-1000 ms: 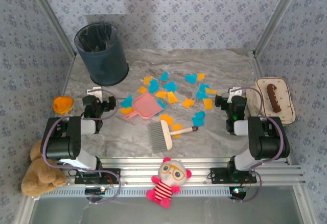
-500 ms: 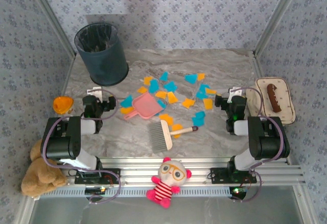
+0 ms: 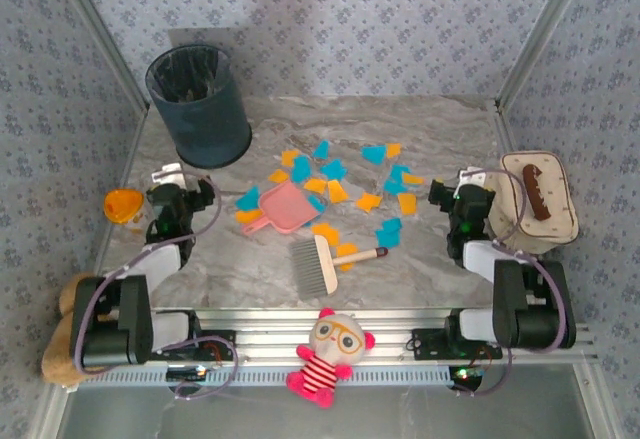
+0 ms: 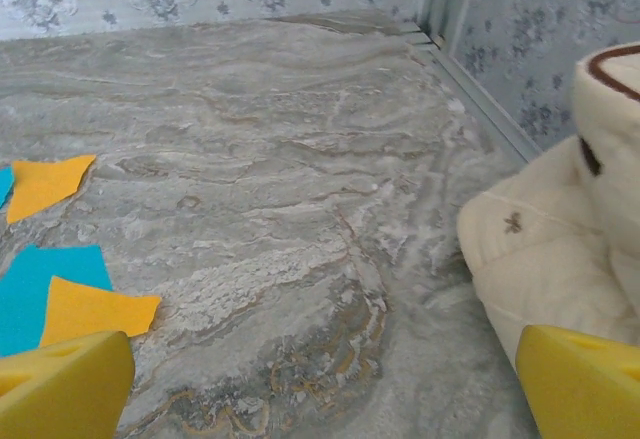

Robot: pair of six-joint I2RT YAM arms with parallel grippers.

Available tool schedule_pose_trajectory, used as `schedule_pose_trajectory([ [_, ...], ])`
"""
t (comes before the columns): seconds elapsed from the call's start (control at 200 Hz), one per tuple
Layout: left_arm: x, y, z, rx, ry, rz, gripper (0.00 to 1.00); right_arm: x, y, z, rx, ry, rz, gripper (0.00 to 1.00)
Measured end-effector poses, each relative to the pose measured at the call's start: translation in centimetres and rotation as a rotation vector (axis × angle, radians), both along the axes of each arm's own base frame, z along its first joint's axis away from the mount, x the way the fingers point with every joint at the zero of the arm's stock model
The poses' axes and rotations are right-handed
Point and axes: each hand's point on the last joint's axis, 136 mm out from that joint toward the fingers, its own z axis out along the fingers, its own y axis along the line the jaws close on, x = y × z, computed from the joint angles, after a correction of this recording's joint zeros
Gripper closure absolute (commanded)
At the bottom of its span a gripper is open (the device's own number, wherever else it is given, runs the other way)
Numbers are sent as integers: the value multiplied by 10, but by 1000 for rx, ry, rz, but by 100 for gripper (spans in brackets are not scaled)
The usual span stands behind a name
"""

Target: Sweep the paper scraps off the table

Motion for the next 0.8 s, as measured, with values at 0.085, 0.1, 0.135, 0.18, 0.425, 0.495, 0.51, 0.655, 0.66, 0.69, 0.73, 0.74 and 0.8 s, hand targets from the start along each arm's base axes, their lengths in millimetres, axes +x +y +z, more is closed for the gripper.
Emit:
schedule_pose_trajectory([
  [0.085, -3, 2, 12, -56, 17, 34, 1, -4, -2, 15, 43, 14, -31, 0],
  [0.1, -3, 1, 14, -66, 21, 36, 1, -5, -2, 18, 51, 13, -34, 0],
  [0.135, -4, 0, 19, -89, 31, 42, 1, -7, -2, 25, 69, 13, -40, 0],
  [0.18, -6, -4, 23, -114, 43, 41, 0, -11, -1, 34, 93, 11, -44, 0],
  [0.425, -23, -45, 20, -271, 202, -70, 1, -36, 22, 51, 250, 56, 17, 0],
  [0.495, -30, -59, 14, -307, 266, -122, 1, -43, 31, 46, 295, 87, 44, 0],
  [0.51, -32, -62, 12, -311, 278, -133, 1, -44, 33, 45, 303, 95, 51, 0],
  [0.655, -51, -96, -1, -365, 407, -254, 0, -53, 48, 32, 369, 160, 90, 0],
  [0.66, -52, -97, -1, -366, 409, -258, 0, -53, 49, 31, 371, 164, 92, 0],
  [0.69, -56, -105, -3, -371, 432, -286, 1, -54, 51, 30, 381, 172, 98, 0],
  [0.73, -61, -117, -4, -375, 460, -325, 1, -56, 54, 27, 392, 184, 108, 0],
  [0.74, -62, -120, -4, -374, 466, -336, 1, -56, 55, 27, 395, 187, 110, 0],
  [0.8, -68, -136, -4, -363, 496, -394, 1, -57, 59, 25, 410, 198, 119, 0],
])
